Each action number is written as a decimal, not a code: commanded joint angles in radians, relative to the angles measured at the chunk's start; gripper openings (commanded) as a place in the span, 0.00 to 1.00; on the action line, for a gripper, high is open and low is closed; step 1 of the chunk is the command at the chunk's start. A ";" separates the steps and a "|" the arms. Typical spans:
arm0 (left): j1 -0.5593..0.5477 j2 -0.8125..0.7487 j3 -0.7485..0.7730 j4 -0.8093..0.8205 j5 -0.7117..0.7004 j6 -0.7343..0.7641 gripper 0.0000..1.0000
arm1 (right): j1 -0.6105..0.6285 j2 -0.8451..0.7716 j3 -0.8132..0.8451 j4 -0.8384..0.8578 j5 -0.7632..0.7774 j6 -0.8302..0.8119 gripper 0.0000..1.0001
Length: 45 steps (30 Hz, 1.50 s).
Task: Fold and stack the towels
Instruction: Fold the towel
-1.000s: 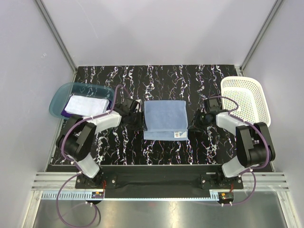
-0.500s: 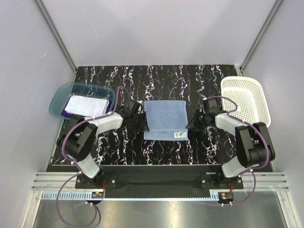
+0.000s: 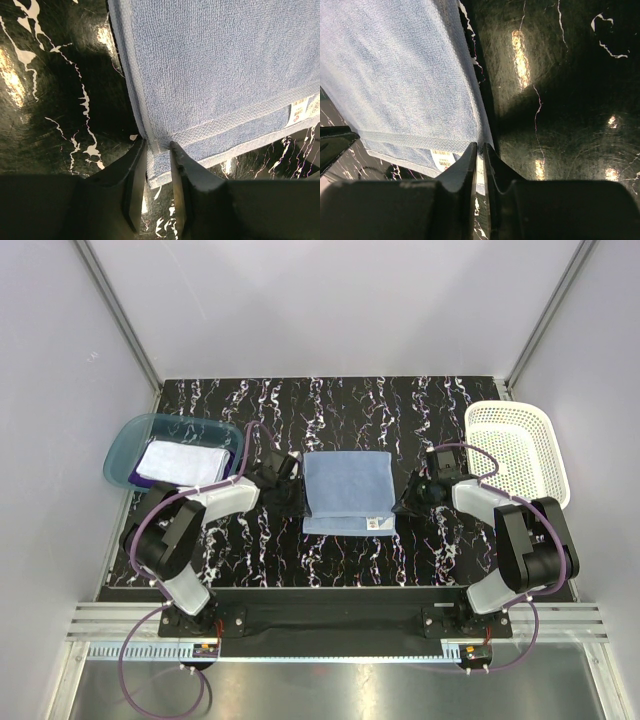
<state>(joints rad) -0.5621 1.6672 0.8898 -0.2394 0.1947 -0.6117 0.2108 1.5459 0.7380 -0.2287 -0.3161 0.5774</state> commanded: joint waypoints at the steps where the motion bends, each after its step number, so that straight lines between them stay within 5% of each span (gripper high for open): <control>1: -0.005 -0.003 0.024 0.022 -0.026 -0.005 0.29 | 0.012 -0.010 -0.005 0.032 -0.005 -0.001 0.15; 18: -0.021 -0.067 0.051 -0.031 -0.095 -0.010 0.36 | 0.016 -0.007 -0.012 0.040 -0.008 -0.004 0.03; 38: -0.022 0.025 0.044 0.014 -0.058 -0.039 0.30 | 0.018 -0.018 -0.011 0.029 -0.008 -0.011 0.01; 45: -0.021 0.040 0.052 0.011 -0.060 -0.036 0.18 | 0.018 -0.033 -0.002 0.009 0.000 -0.021 0.01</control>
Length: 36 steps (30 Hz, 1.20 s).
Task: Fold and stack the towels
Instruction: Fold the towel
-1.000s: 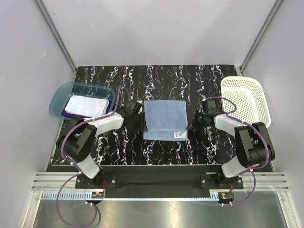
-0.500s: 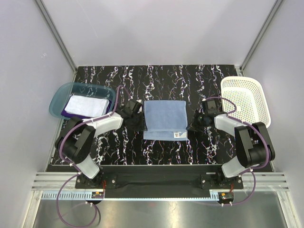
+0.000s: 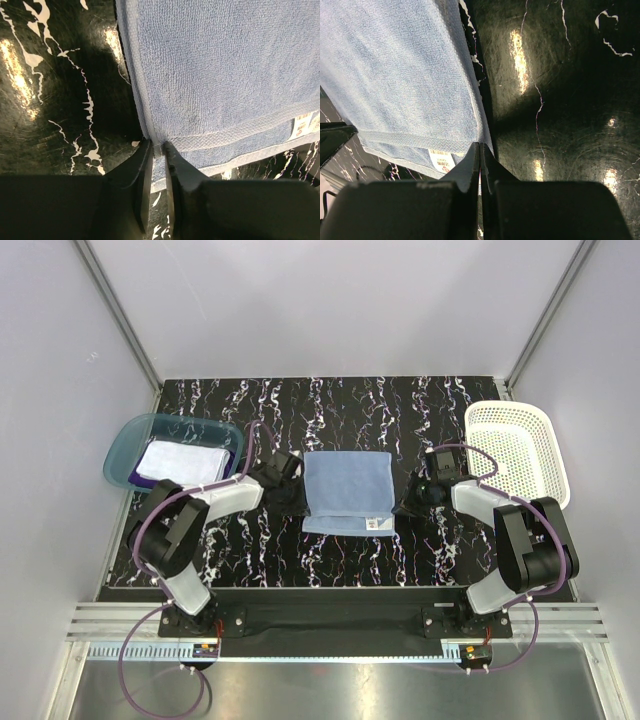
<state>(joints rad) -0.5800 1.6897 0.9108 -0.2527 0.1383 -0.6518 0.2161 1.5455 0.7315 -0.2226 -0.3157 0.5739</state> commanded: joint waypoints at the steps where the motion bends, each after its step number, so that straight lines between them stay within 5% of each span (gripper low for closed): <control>1: -0.004 0.018 0.033 0.021 -0.003 0.004 0.17 | 0.012 -0.035 0.006 0.003 0.000 -0.017 0.01; 7: -0.004 -0.001 0.060 -0.033 -0.026 0.021 0.12 | 0.012 -0.048 0.017 -0.012 0.007 -0.019 0.08; 11: -0.003 -0.019 0.074 -0.068 -0.057 0.032 0.26 | 0.012 -0.055 0.020 -0.017 0.009 -0.017 0.10; 14: -0.003 -0.025 0.076 -0.072 -0.060 0.037 0.25 | 0.014 -0.055 0.019 -0.014 0.010 -0.012 0.15; 24: -0.006 -0.012 0.088 -0.069 -0.025 0.050 0.00 | 0.016 -0.045 0.017 -0.004 -0.008 -0.012 0.00; 36: -0.007 -0.036 0.158 -0.167 -0.054 0.067 0.00 | 0.017 -0.065 0.088 -0.075 -0.005 -0.025 0.00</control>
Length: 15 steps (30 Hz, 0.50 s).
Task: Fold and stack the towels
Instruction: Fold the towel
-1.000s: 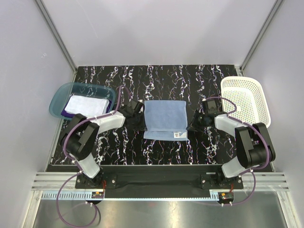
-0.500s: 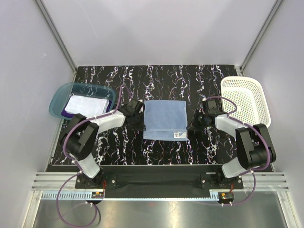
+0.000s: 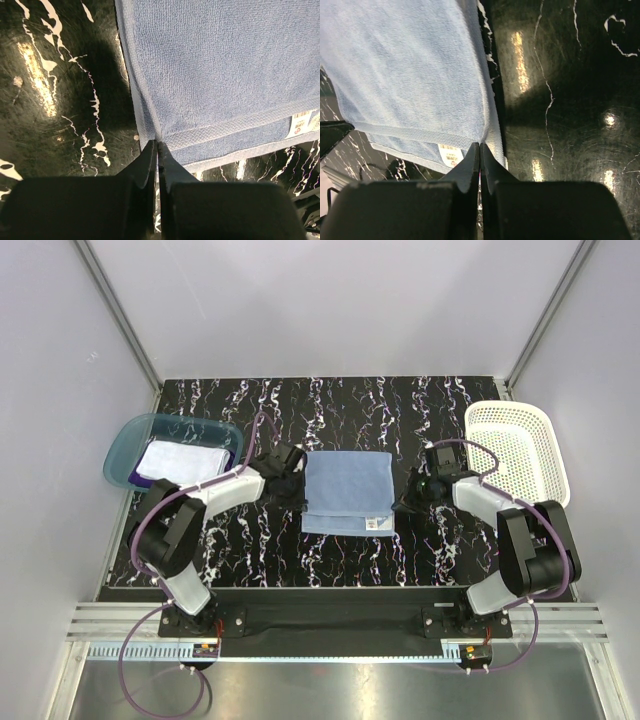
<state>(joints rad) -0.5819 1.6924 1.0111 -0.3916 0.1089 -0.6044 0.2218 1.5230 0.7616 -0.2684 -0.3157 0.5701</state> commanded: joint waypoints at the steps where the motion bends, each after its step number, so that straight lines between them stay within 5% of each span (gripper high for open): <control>1: -0.006 -0.039 0.073 -0.041 -0.028 0.022 0.00 | 0.011 -0.050 0.074 -0.046 -0.006 -0.022 0.00; 13: -0.004 -0.197 0.070 -0.132 0.028 0.048 0.00 | 0.011 -0.171 0.098 -0.198 -0.033 -0.041 0.00; 15: -0.003 -0.189 0.032 -0.104 0.051 0.045 0.00 | 0.011 -0.187 0.061 -0.166 -0.002 -0.020 0.07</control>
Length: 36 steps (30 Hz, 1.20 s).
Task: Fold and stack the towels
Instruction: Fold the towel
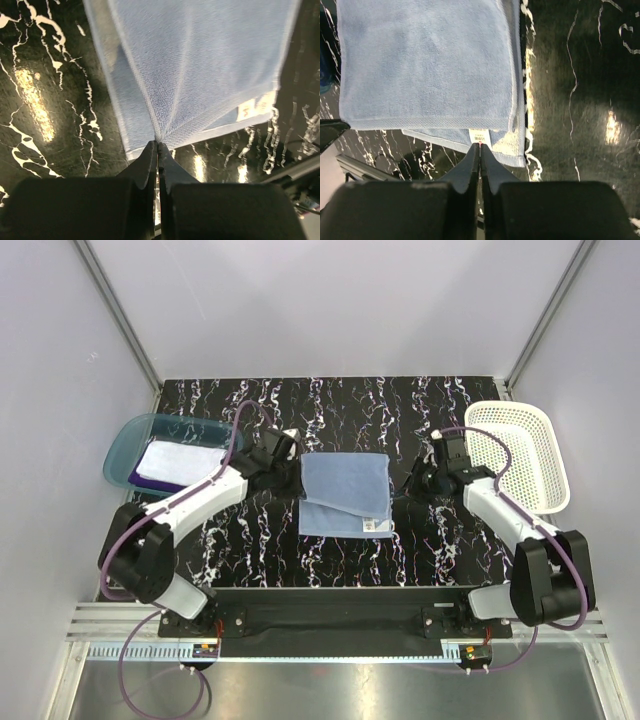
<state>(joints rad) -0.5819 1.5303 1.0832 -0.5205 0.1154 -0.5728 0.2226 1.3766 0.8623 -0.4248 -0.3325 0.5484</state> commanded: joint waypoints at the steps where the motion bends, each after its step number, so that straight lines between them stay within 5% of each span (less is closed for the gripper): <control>1: -0.004 -0.016 -0.051 0.040 0.059 0.013 0.00 | 0.011 -0.040 -0.060 0.007 0.027 0.013 0.15; 4: -0.003 0.028 -0.078 0.076 0.081 0.005 0.00 | 0.012 -0.016 -0.065 0.034 0.030 0.036 0.25; 13: -0.004 0.083 -0.134 0.139 0.078 0.007 0.00 | 0.060 0.104 -0.057 0.047 0.088 0.038 0.34; 36: -0.004 0.097 -0.132 0.154 0.082 0.013 0.00 | 0.104 0.239 -0.012 0.106 0.144 -0.004 0.29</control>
<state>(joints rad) -0.5819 1.6264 0.9409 -0.3973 0.1818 -0.5728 0.3107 1.6009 0.8246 -0.3607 -0.2020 0.5640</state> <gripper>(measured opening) 0.012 0.292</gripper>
